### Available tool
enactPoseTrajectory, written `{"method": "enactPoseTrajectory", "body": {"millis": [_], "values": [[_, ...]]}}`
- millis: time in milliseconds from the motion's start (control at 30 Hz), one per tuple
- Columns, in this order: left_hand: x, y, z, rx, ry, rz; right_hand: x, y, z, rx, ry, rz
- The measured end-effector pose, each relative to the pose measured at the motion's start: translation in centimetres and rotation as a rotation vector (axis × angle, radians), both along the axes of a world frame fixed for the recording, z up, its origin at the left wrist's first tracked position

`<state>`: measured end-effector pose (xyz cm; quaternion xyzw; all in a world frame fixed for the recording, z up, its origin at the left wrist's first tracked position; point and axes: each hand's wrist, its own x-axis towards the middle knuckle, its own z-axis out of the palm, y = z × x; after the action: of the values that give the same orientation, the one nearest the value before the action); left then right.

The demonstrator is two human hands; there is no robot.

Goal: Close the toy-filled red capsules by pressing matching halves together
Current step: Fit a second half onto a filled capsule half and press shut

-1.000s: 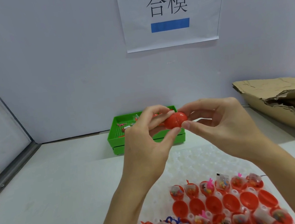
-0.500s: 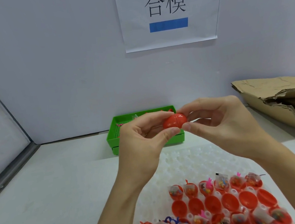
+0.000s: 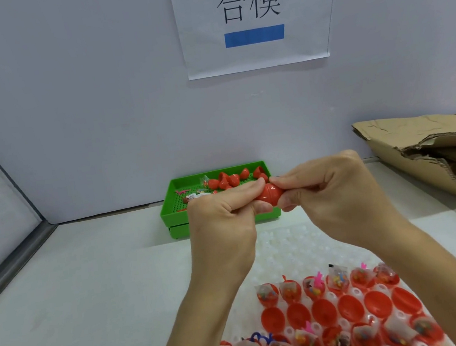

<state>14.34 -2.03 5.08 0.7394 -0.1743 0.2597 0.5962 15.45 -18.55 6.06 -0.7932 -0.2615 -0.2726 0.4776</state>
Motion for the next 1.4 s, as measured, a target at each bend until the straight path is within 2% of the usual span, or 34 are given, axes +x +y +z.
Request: {"method": "enactPoseTrajectory", "body": {"millis": [167, 267, 400, 600, 700, 833, 1033, 1167, 1400], "values": [[-0.1, -0.3, -0.1, 0.063, -0.083, 0.065, 0.0, 0.5, -0.3, -0.020, -0.054, -0.034], [-0.1, -0.2, 0.0, 0.056, -0.066, 0.067, -0.1, 0.7, -0.3, 0.018, -0.045, -0.035], [-0.1, 0.3, 0.5, 0.025, 0.011, -0.003, -0.2, 0.5, 0.3, 0.082, 0.077, 0.047], [0.2, 1.5, 1.1, -0.127, 0.196, -0.205, -0.4, 0.7, 0.6, 0.150, 0.237, 0.218], [0.3, 1.4, 1.0, -0.257, 0.306, -0.287, -0.4, 0.4, 0.6, 0.143, 0.274, 0.177], [0.3, 0.9, 1.0, -0.321, 0.372, -0.357, -0.5, 0.5, 0.7, 0.113, 0.227, 0.111], [0.1, 1.0, 0.7, -0.220, 0.285, -0.391, -0.3, 0.5, 0.7, 0.159, 0.264, 0.099], [0.1, 0.8, 0.7, -0.121, 0.187, -0.262, -0.5, 0.5, 0.8, 0.180, 0.318, 0.131], [0.1, 0.8, 0.8, -0.025, 0.103, -0.149, -0.4, 1.0, 0.5, 0.215, 0.352, 0.148]]}}
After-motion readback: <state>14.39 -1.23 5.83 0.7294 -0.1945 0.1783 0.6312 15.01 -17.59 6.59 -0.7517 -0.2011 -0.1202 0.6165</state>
